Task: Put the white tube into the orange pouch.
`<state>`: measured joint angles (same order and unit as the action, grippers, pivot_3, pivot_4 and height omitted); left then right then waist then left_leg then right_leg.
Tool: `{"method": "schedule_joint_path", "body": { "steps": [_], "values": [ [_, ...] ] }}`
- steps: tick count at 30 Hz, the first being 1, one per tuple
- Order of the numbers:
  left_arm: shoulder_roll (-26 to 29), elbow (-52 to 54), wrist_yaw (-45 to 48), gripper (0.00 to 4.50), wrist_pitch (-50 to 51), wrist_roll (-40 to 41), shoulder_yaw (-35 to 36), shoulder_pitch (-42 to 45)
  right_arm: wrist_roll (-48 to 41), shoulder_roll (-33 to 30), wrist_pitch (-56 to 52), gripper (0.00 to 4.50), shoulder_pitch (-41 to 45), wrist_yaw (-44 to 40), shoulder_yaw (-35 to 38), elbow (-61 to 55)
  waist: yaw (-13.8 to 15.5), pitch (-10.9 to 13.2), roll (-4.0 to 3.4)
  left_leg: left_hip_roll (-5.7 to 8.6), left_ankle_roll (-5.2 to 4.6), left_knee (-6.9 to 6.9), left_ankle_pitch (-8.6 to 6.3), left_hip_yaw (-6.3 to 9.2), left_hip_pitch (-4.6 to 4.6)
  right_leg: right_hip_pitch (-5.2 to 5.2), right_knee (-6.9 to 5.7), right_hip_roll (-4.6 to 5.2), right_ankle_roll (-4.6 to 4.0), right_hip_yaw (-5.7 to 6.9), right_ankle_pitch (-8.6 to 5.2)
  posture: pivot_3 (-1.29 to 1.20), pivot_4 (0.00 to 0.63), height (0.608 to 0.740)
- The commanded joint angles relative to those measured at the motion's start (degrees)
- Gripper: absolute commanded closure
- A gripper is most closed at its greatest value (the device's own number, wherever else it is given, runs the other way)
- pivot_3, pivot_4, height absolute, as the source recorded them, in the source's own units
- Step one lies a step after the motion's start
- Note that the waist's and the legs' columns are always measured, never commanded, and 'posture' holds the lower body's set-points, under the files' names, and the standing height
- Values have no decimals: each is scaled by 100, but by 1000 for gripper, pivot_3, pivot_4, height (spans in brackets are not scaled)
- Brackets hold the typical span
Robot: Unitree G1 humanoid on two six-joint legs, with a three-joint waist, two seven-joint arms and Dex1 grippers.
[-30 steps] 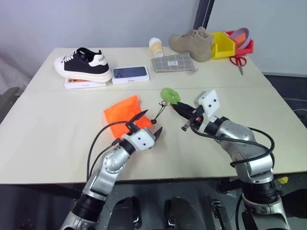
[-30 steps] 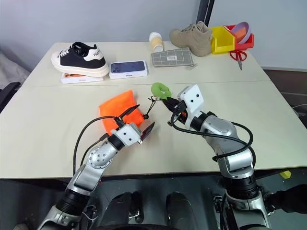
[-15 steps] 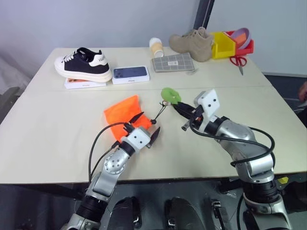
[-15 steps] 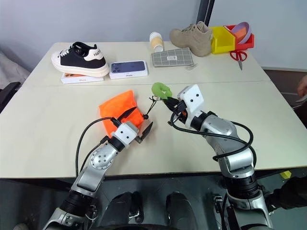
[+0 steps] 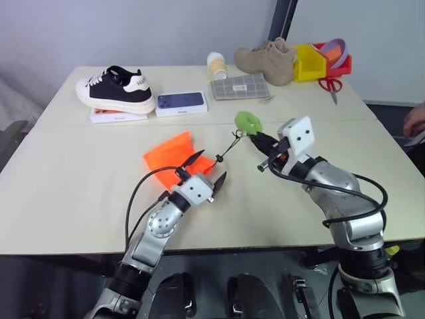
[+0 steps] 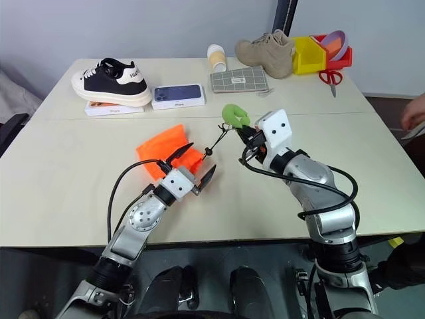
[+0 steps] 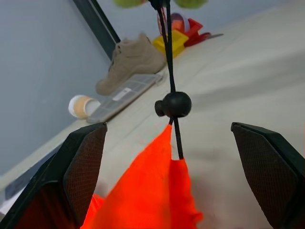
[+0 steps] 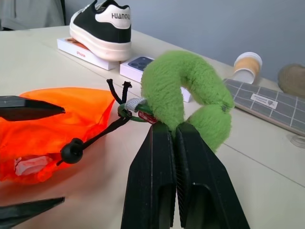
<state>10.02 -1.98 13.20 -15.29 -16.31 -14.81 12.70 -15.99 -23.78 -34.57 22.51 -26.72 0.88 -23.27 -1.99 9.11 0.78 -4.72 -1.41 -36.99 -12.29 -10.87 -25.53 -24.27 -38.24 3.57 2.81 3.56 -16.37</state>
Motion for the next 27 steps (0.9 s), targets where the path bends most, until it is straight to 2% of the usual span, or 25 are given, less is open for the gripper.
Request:
{"method": "schedule_joint_path", "body": {
  "steps": [1,13,20,27],
  "values": [
    [-152,-4,-49,48,-21,164,14,170,-1,-47,106,4500,25,26,82,-87,2,0,0,0,0,0,0,0,0,0,0,0,0,0,0,0,150,740],
    [-433,-65,855,48,732,1649,323,604,14,-58,94,4500,2,20,54,-115,-2,0,0,0,-1,-1,1,0,0,1,0,-3,3,1,1,0,150,740],
    [-432,3,1121,48,1015,1867,270,597,22,-46,93,4500,-23,35,35,-137,-2,0,0,0,-1,-3,1,0,0,3,0,-4,4,2,1,0,150,740],
    [-194,-3,1365,48,984,1672,139,771,23,-24,97,4500,-36,49,4,-144,-1,0,0,0,-1,-3,1,1,0,3,0,-4,3,1,0,0,150,740]
  ]
}}
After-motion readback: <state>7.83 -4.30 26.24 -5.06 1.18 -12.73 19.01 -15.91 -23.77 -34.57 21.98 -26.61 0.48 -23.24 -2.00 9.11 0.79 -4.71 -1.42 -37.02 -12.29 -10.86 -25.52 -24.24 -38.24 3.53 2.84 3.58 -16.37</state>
